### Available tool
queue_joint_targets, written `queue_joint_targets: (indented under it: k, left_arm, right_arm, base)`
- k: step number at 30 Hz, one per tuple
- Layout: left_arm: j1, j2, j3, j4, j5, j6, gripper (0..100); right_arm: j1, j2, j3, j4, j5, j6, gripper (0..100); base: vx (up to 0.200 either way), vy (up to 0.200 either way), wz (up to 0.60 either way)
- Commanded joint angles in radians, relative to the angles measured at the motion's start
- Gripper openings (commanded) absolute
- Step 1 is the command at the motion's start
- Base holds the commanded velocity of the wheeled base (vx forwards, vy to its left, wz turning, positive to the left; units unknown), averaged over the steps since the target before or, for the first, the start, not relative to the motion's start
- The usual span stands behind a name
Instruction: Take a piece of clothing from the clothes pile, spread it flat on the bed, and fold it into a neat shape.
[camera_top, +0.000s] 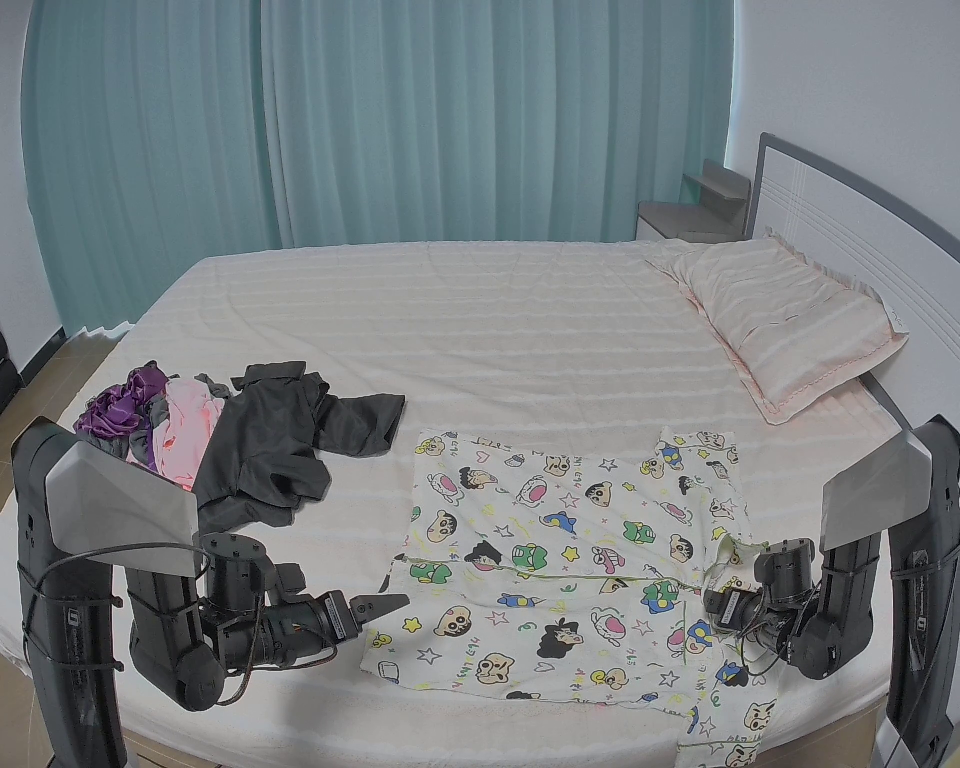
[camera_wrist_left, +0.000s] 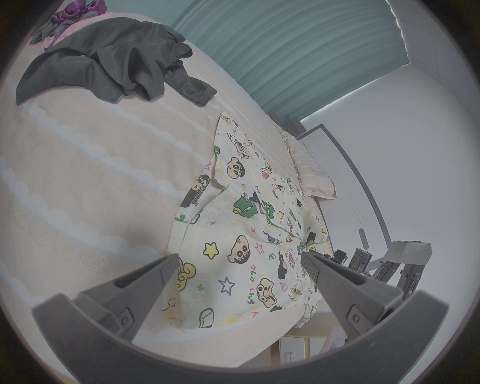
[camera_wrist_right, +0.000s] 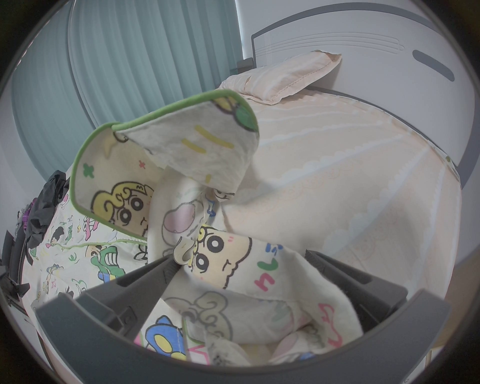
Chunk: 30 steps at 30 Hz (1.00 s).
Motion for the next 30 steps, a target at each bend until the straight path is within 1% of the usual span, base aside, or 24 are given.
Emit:
queue_joint_targets:
  k: [1,4,5,8,11,14,15,20,23,25,28,30]
  left_arm:
    - [0.0,0.001,0.0,0.0,0.0,-0.001,100]
    - [0.0,0.001,0.0,0.0,0.0,-0.001,100]
    - [0.0,0.001,0.0,0.0,0.0,-0.001,100]
    - [0.0,0.001,0.0,0.0,0.0,-0.001,100]
    - [0.0,0.001,0.0,0.0,0.0,-0.001,100]
    - [0.0,0.001,0.0,0.0,0.0,-0.001,100]
    - [0.0,0.001,0.0,0.0,0.0,-0.001,100]
    - [0.0,0.001,0.0,0.0,0.0,-0.001,100]
    - [0.0,0.001,0.0,0.0,0.0,-0.001,100]
    - [0.0,0.001,0.0,0.0,0.0,-0.001,100]
    - [0.0,0.001,0.0,0.0,0.0,-0.001,100]
    - [0.0,0.001,0.0,0.0,0.001,-0.001,100]
  right_arm:
    - [0.009,-0.002,-0.002,0.0,0.0,-0.001,100]
    - [0.009,-0.027,0.0,-0.013,0.0,0.002,100]
    - [0.006,-0.059,0.011,-0.039,-0.002,0.004,100]
    - [0.001,-0.114,0.048,-0.054,-0.017,0.002,100]
    - [-0.002,-0.15,0.08,-0.072,-0.017,0.002,100]
    - [-0.002,-0.16,0.106,-0.1,-0.02,0.005,100]
    - [-0.005,-0.164,0.127,-0.131,-0.02,0.007,100]
    - [-0.037,-0.162,0.155,-0.174,-0.019,0.007,100]
    - [-0.06,-0.165,0.172,-0.181,-0.011,0.013,100]
    - [-0.077,-0.167,0.175,-0.181,-0.006,0.042,100]
    - [-0.094,-0.159,0.175,-0.181,0.004,0.051,100]
    - [-0.122,-0.147,0.173,-0.181,0.054,0.065,100]
  base:
    - [0.0,0.0,0.0]
    - [0.0,0.0,0.0]
    - [0.0,0.0,0.0]
    - [0.0,0.0,0.0]
    - [0.0,0.0,0.0]
    - [0.0,0.0,0.0]
    - [0.0,0.0,0.0]
    - [0.0,0.0,0.0]
    - [0.0,0.0,0.0]
    - [0.0,0.0,0.0]
    - [0.0,0.0,0.0]
    - [0.0,0.0,0.0]
